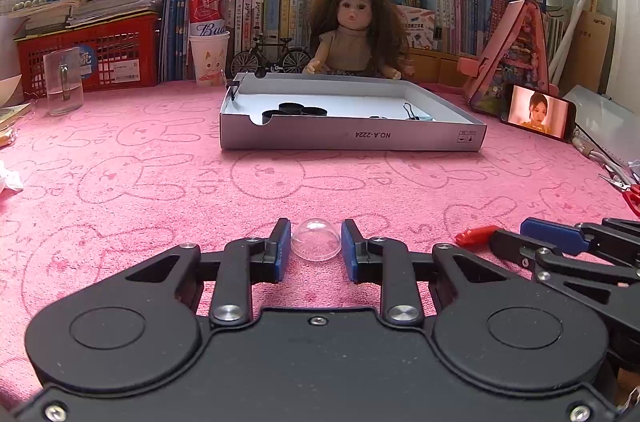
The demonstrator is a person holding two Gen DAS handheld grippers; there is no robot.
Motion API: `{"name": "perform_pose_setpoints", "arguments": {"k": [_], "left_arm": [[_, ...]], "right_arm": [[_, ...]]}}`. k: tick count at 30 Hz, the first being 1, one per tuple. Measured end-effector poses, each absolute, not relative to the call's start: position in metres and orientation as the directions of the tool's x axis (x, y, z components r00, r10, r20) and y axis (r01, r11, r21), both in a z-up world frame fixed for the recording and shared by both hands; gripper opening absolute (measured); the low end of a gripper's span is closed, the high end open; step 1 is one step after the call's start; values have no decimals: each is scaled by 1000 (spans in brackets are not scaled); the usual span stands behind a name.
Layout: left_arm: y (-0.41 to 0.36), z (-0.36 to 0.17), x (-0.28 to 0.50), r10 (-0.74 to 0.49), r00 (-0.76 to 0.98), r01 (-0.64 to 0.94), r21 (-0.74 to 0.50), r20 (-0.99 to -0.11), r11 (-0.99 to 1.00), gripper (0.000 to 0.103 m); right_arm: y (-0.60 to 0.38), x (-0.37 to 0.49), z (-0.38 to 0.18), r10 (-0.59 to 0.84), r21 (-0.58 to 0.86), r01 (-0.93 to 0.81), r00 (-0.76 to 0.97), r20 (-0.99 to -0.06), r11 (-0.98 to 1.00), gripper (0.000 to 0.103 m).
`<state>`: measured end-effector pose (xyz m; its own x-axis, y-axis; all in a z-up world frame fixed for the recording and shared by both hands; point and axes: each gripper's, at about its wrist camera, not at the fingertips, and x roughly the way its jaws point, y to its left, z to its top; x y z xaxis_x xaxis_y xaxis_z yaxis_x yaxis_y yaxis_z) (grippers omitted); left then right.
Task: Organize rigid objects
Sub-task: 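Grasp the clear plastic ball with the left tool while the right tool grasps the red crayon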
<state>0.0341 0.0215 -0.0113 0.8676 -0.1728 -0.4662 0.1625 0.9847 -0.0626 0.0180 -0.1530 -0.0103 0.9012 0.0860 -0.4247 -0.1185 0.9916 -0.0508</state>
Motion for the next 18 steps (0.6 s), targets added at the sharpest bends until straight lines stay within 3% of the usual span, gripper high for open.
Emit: {"name": "perform_pose_setpoints", "arguments": {"k": [4, 7, 11, 18], "left_arm": [[21, -12, 34, -172, 868, 162, -61, -465, 985, 25], [21, -12, 34, -172, 868, 163, -60, -465, 985, 25], [22, -12, 34, -171, 869, 162, -60, -465, 985, 25], [24, -10, 35, -162, 870, 148, -68, -465, 987, 25]], "right_arm": [[-160, 24, -8, 54, -34, -76, 901, -430, 997, 47], [-166, 20, -5, 126, 35, -122, 903, -411, 992, 49], [-160, 19, -2, 181, 31, -184, 900, -397, 982, 62], [-147, 33, 0, 183, 35, -186, 885, -427, 982, 71]]}}
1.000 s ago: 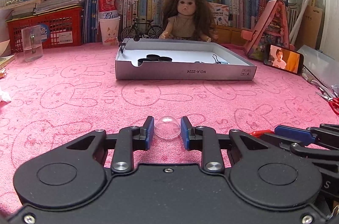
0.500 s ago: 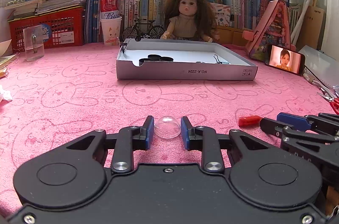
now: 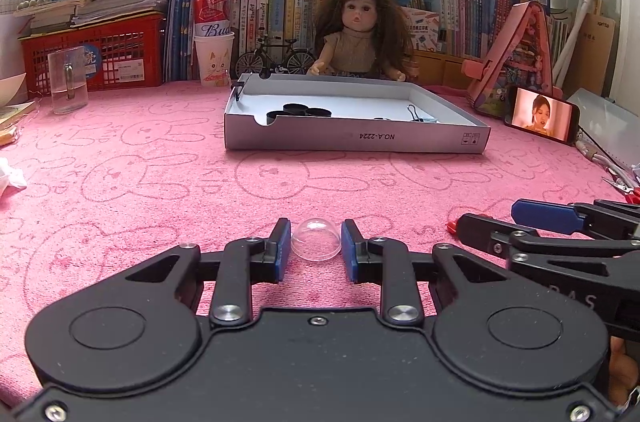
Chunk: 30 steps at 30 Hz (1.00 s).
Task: Organize rigid objects
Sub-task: 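Grasp the clear plastic ball with the left tool while the right tool grasps the red crayon, then lift and carry the clear ball and red crayon toward the tray with both tools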
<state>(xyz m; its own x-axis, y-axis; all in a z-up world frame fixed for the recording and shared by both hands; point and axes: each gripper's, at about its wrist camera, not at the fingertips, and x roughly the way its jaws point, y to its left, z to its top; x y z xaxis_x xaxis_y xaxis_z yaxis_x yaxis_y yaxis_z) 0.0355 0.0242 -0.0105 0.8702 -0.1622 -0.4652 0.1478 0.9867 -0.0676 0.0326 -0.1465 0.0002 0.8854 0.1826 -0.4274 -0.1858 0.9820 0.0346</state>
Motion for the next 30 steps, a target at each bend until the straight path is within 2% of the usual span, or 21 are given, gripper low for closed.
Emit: {"name": "perform_pose_setpoints", "arguments": {"k": [13, 20, 25, 30], "left_arm": [[23, -12, 34, -151, 874, 136, -66, -461, 989, 25], [24, -12, 35, -150, 875, 134, -67, -461, 989, 25], [25, -11, 36, -150, 875, 134, -68, -461, 989, 25], [25, -9, 36, -136, 886, 128, -47, -443, 991, 26]], "right_arm": [[-140, 47, -7, 127, 26, -130, 876, -465, 991, 72], [-137, 46, -6, 137, 23, -143, 877, -460, 989, 53], [-135, 45, -6, 142, 17, -151, 878, -458, 988, 51], [-136, 46, -7, 143, 15, -153, 881, -450, 988, 55]]}}
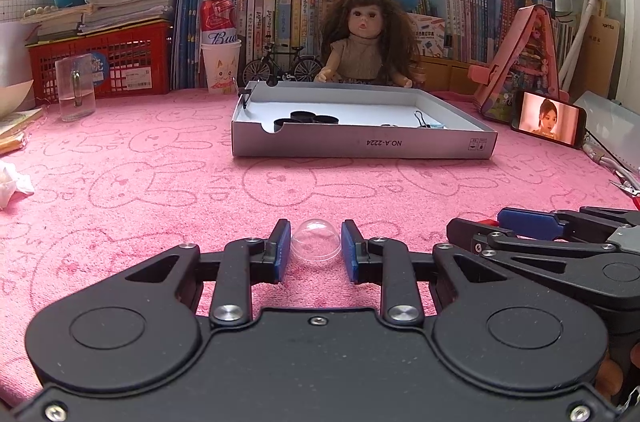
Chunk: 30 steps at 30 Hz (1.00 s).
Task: Organize rigid objects
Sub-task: 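Lift and carry the clear ball and red crayon toward the tray with both tools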
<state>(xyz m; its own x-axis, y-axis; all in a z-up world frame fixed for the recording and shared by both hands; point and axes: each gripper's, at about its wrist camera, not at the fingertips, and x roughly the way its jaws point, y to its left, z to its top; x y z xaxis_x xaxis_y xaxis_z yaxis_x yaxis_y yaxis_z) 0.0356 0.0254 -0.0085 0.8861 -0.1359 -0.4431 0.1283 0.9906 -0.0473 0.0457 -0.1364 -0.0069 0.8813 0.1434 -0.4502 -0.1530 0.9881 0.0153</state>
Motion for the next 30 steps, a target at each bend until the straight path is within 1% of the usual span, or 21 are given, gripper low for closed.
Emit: {"name": "perform_pose_setpoints", "arguments": {"k": [1, 3, 5, 11, 15, 19, 21, 22, 30], "left_arm": [[25, -8, 35, -131, 889, 126, -41, -438, 991, 26], [24, -9, 34, -120, 894, 122, -23, -432, 992, 26], [24, -10, 36, -113, 895, 120, -12, -431, 993, 30], [22, -14, 39, -101, 898, 122, 21, -428, 992, 36], [21, -18, 44, -97, 895, 124, 34, -435, 992, 38], [23, -19, 46, -109, 895, 131, 23, -432, 991, 38], [24, -19, 46, -119, 893, 139, 14, -434, 990, 33], [24, -19, 45, -119, 893, 138, 14, -435, 990, 32], [22, -14, 44, -116, 889, 124, -12, -443, 992, 32]], "right_arm": [[-136, 46, -7, 142, 13, -152, 883, -447, 988, 58], [-136, 45, -8, 138, 6, -151, 885, -444, 988, 58], [-135, 45, -9, 133, -1, -149, 889, -439, 989, 59], [-134, 46, -10, 127, -11, -146, 893, -432, 989, 63], [-134, 47, -10, 127, -13, -146, 894, -430, 989, 64], [-134, 46, -11, 126, -19, -148, 897, -423, 989, 64], [-134, 46, -11, 136, -10, -154, 896, -423, 988, 57], [-133, 45, -11, 139, -10, -157, 896, -423, 987, 50], [-133, 43, -9, 151, -4, -168, 896, -419, 986, 49]]}}
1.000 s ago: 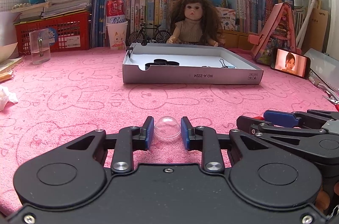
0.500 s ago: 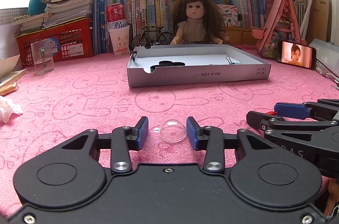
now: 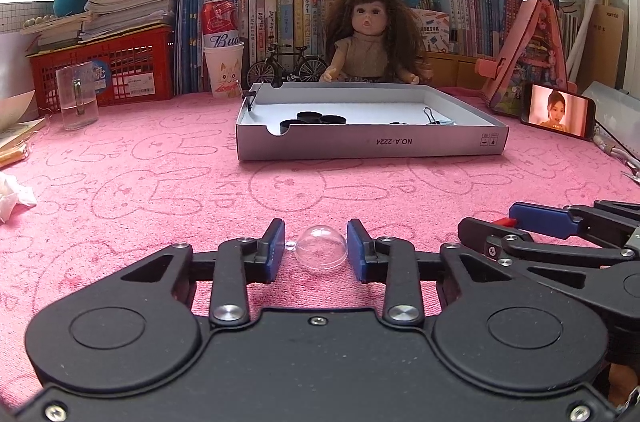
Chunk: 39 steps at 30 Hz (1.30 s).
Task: Organize rigid objects
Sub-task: 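Lift and carry the clear ball and red crayon toward the tray with both tools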
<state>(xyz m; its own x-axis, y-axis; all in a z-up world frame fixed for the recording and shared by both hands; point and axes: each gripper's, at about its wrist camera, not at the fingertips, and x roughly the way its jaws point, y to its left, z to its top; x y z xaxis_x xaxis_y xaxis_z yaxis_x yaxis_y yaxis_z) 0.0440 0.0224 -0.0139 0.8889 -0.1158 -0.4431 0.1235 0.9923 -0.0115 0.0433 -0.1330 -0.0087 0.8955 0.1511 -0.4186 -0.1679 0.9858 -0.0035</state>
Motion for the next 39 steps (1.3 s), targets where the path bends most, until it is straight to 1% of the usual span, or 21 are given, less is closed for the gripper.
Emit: {"name": "perform_pose_setpoints", "arguments": {"k": [39], "left_arm": [[-2, 8, 50, -123, 891, 124, -25, -438, 992, 32]], "right_arm": [[-154, 45, 6, 96, 25, -94, 917, -387, 995, 50]]}}
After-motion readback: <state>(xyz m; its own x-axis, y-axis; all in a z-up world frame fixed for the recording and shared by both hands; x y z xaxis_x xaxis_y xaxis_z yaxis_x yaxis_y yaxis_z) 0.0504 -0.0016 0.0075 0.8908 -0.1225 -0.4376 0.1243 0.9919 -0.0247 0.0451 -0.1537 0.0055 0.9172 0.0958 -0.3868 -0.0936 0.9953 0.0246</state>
